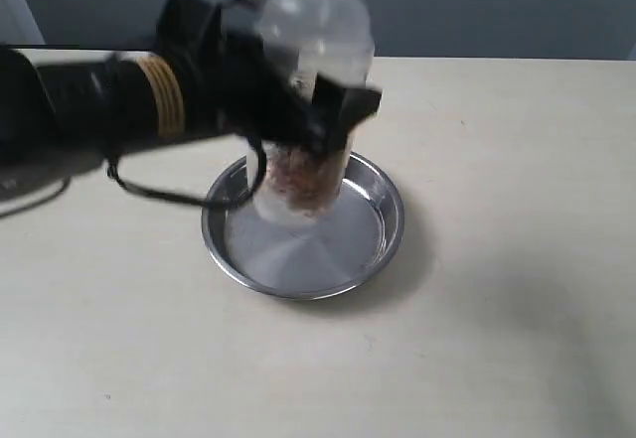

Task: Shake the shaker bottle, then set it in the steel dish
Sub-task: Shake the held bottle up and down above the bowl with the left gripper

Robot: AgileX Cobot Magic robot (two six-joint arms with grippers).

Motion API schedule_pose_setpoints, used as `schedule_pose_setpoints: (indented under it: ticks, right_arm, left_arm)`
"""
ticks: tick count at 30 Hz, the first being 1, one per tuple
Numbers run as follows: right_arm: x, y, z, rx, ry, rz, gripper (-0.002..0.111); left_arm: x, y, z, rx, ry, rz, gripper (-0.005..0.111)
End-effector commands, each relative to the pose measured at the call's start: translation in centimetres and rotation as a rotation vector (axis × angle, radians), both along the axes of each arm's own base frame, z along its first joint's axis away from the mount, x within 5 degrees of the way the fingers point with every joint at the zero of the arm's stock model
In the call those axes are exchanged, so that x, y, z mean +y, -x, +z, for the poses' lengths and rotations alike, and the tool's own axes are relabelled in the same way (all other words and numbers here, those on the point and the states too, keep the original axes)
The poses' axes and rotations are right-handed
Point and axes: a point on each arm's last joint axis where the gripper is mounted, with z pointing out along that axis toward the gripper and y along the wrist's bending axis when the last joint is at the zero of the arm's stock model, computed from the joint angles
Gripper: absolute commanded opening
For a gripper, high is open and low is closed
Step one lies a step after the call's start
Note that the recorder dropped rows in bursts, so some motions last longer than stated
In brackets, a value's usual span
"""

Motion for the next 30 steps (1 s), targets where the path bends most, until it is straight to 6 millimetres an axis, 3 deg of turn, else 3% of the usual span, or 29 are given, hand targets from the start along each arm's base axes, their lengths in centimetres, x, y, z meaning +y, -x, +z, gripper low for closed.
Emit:
schedule_pose_setpoints:
  ticks: [1,3,4,6,8,9,10,11,12,13,14,15,17,18,19,21,22,23,24,26,28,29,30]
  right_arm:
    - [0.0,0.0,0.1,-0.011,0.003,-0.005,-0.001]
    - [0.0,0.0,0.1,-0.011,0.003,-0.005,-0.001]
    - [0.0,0.0,0.1,-0.011,0.003,-0.005,-0.001]
    - [0.0,0.0,0.1,-0.011,0.003,-0.005,-0.001]
    - [0.0,0.0,0.1,-0.011,0.003,-0.005,-0.001]
    - [0.0,0.0,0.1,-0.011,0.003,-0.005,-0.001]
    - [0.0,0.0,0.1,-0.011,0.003,-0.005,-0.001]
    - [0.0,0.0,0.1,-0.011,0.003,-0.005,-0.001]
    - [0.0,0.0,0.1,-0.011,0.003,-0.005,-0.001]
    - [0.0,0.0,0.1,-0.011,0.003,-0.005,-0.001]
    - [0.0,0.0,0.1,-0.011,0.003,-0.005,-0.001]
    - [0.0,0.0,0.1,-0.011,0.003,-0.005,-0.001]
    - [0.0,0.0,0.1,-0.011,0.003,-0.005,-0.001]
    - [0.0,0.0,0.1,-0.011,0.003,-0.005,-0.001]
    - [0.0,0.0,0.1,-0.011,0.003,-0.005,-0.001]
    - [0.0,0.0,0.1,-0.011,0.003,-0.005,-0.001]
    - [0.0,0.0,0.1,-0.011,0.003,-0.005,-0.001]
    - [0.0,0.0,0.1,-0.011,0.003,-0.005,-0.001]
    - [0.0,0.0,0.1,-0.011,0.003,-0.005,-0.001]
    - [0.0,0.0,0.1,-0.011,0.003,-0.005,-0.001]
    - [0.0,0.0,0.1,-0.011,0.003,-0.005,-0.001]
    - [0.0,0.0,0.1,-0.011,0.003,-0.005,-0.001]
    - [0.0,0.0,0.1,-0.011,0.003,-0.005,-0.001]
  left_arm:
    - [0.8,0.5,0.0,0.032,-0.068,0.048,0.000]
    - [0.9,0.6,-6.4,0.259,-0.102,0.090,0.000]
    - [0.5,0.9,-7.0,0.259,-0.049,0.071,0.000]
    - [-0.4,1.7,-3.5,0.095,0.103,-0.016,0.000]
    - [-0.8,2.8,1.8,-0.110,0.215,-0.088,0.000]
    - [-0.8,2.9,2.3,-0.125,0.199,-0.085,0.000]
    - [-0.8,2.8,0.6,-0.065,0.112,-0.063,0.000]
    - [-0.7,2.5,-2.6,0.046,0.003,-0.034,0.000]
    - [-0.4,1.9,-5.3,0.167,-0.037,0.022,0.000]
    - [0.0,1.3,-6.4,0.241,0.010,0.082,0.000]
    - [-0.3,1.1,-5.2,0.197,0.073,0.078,0.000]
    - [-0.6,1.2,-2.8,0.085,0.125,0.035,0.000]
    - [-0.6,2.2,4.6,-0.223,0.164,-0.062,0.000]
    - [-0.3,2.3,5.9,-0.239,0.134,-0.046,0.000]
    - [-0.2,1.8,5.1,-0.156,0.081,-0.009,0.000]
    - [-0.5,0.9,-2.4,0.116,-0.092,0.034,0.000]
    - [-0.5,0.9,-5.9,0.241,-0.093,0.063,0.000]
    - [-0.7,0.9,-6.9,0.280,-0.033,0.078,0.000]
    - [-1.3,1.2,-6.1,0.224,0.017,0.041,0.000]
    - [-2.0,2.1,-0.3,-0.050,0.099,-0.082,0.000]
    - [-1.7,2.5,3.0,-0.180,0.093,-0.092,0.000]
    - [-1.6,2.0,1.8,-0.122,0.066,-0.060,0.000]
    - [-1.5,1.4,-0.9,-0.026,-0.015,-0.027,0.000]
